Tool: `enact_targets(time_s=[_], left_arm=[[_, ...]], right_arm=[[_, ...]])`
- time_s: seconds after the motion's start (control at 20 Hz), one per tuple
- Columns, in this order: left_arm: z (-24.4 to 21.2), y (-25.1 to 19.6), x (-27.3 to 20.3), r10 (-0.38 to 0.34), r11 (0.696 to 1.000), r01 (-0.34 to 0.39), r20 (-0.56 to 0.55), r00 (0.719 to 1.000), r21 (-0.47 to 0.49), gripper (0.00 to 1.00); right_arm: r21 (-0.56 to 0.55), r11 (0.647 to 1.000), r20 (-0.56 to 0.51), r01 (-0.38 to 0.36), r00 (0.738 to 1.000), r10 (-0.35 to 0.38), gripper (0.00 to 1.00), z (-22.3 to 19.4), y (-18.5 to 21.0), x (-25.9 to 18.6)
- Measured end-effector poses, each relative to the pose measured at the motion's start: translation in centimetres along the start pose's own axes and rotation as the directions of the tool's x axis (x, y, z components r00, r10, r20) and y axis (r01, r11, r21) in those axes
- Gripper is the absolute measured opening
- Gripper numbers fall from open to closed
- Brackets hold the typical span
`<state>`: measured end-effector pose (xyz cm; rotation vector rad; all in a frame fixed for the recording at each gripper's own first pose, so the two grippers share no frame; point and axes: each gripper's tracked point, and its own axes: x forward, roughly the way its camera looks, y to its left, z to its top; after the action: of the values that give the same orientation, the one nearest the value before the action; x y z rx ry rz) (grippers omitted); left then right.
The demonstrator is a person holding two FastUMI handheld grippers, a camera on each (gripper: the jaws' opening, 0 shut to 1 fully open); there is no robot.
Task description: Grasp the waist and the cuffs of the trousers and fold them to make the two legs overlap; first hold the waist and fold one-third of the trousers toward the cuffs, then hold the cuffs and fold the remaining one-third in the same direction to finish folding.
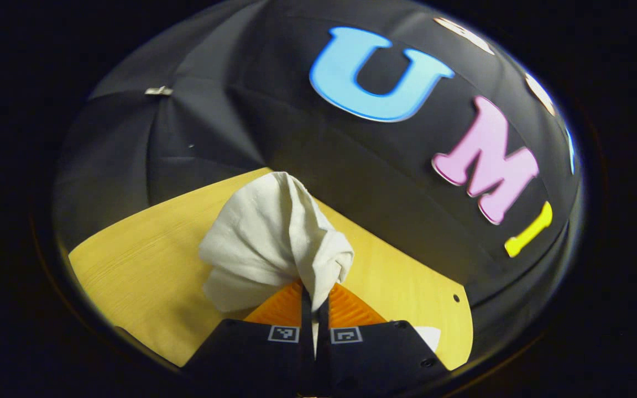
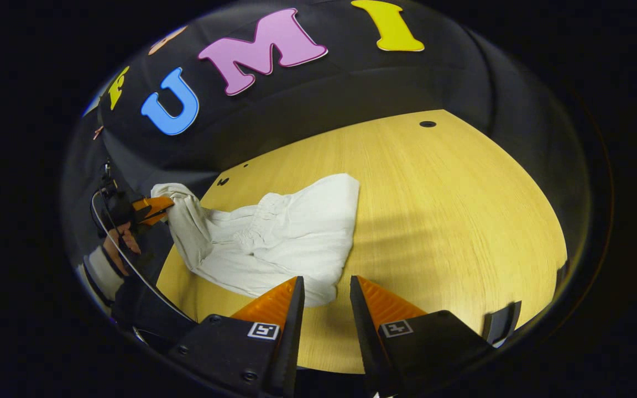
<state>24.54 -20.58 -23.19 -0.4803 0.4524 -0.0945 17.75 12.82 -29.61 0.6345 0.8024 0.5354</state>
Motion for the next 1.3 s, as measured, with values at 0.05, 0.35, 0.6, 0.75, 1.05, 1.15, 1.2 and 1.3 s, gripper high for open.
enact_targets(time_s=[0.05, 0.35, 0.6, 0.75, 1.05, 1.15, 1.2, 1.3], left_arm=[[-0.7, -1.4, -0.2, -0.018, 0.999, 0.018, -0.004, 1.0, 0.051, 0.06], [-7.1, -8.6, 0.4, -0.123, 0.886, 0.143, -0.074, 0.99, 0.44, 0.06], [-12.4, -11.2, 1.2, -0.146, 0.65, 0.207, -0.147, 0.978, 0.732, 0.06], [-15.4, -11.5, 1.5, -0.117, 0.496, 0.207, -0.171, 0.978, 0.843, 0.06], [-19.6, -11.7, 2.4, -0.09, 0.075, 0.201, -0.194, 0.977, 0.977, 0.06], [-20.4, -11.6, 2.4, -0.102, -0.047, 0.199, -0.202, 0.974, 0.979, 0.06], [-20.7, -11.4, 2.3, -0.109, -0.104, 0.191, -0.202, 0.973, 0.976, 0.06], [-21.7, -11.0, 2.1, -0.123, -0.218, 0.171, -0.201, 0.972, 0.961, 0.06]], right_arm=[[0.009, 1.0, 0.004, 0.008, 1.0, -0.008, 0.52, 0.0, -0.5, -0.4], [0.057, 0.998, 0.021, 0.036, 0.999, -0.038, 0.52, -0.5, -2.7, -2.0], [0.083, 0.994, 0.036, 0.066, 0.997, -0.069, 0.52, -0.4, -4.6, -3.6], [0.097, 0.992, 0.041, 0.08, 0.996, -0.084, 0.52, -0.2, -5.9, -4.3], [0.114, 0.989, 0.044, 0.097, 0.994, -0.103, 0.52, 0.0, -7.2, -4.6], [0.119, 0.988, 0.045, 0.103, 0.993, -0.109, 0.52, 0.0, -7.5, -4.7], [0.122, 0.987, 0.045, 0.107, 0.992, -0.114, 0.52, 0.1, -7.8, -4.8], [0.134, 0.985, 0.049, 0.113, 0.992, -0.12, 0.52, 0.3, -8.2, -4.9]])
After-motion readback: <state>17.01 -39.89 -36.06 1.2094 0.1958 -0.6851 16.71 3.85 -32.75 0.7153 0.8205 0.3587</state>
